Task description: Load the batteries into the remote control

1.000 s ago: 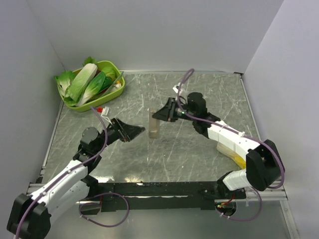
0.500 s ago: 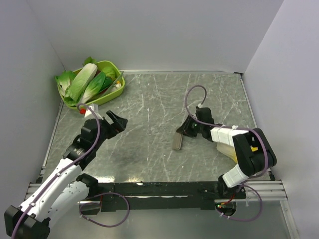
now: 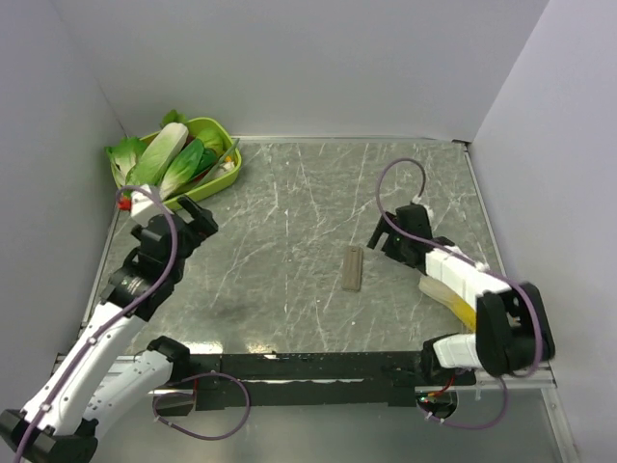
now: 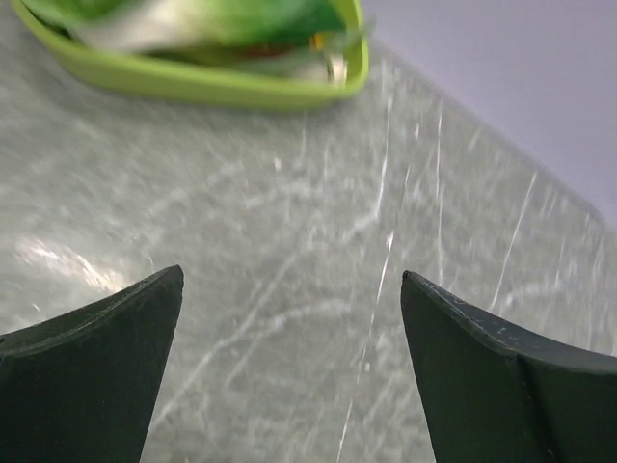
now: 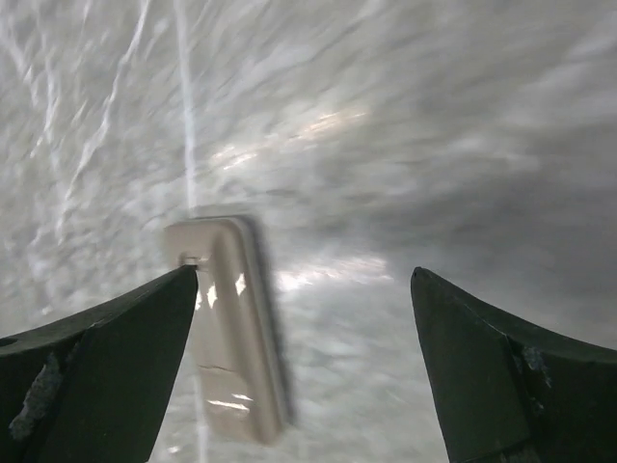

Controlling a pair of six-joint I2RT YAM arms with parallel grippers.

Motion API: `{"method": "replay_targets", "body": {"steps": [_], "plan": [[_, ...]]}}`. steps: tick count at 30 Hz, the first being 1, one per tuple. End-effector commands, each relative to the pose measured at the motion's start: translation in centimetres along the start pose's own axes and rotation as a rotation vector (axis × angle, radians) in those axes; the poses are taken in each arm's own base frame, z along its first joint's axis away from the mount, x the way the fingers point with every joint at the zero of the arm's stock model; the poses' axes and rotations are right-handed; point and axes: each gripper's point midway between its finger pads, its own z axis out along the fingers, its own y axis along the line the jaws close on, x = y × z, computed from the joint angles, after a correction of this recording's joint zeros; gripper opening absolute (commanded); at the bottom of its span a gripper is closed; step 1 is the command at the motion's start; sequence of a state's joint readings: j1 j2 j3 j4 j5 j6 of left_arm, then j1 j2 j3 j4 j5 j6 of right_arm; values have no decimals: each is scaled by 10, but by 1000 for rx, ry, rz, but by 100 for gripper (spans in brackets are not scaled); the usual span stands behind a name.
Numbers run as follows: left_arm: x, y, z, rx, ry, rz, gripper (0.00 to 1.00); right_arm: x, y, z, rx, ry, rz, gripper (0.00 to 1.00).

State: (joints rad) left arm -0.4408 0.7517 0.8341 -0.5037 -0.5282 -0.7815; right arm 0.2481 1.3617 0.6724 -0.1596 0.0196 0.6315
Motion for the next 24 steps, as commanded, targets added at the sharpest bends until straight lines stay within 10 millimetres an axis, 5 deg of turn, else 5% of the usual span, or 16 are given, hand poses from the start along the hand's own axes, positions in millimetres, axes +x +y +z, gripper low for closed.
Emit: {"method": "replay_targets", "body": {"steps": [1, 8, 14, 17, 24], "plan": [[-76, 8, -29, -60, -256, -24, 97, -73, -29, -72, 202, -296, -87, 100], [-147, 2, -78, 21, -494, -65, 97, -151, -25, -212, 162, -766, -73, 100], [-182, -3, -105, 67, -608, -67, 97, -167, -22, -294, 48, -1036, -91, 100], [-186, -3, -108, 71, -626, -67, 97, -170, -22, -319, 26, -1109, -108, 100], [-181, -8, -103, 100, -623, -71, 97, -169, -28, -336, 36, -1154, -125, 100]]}}
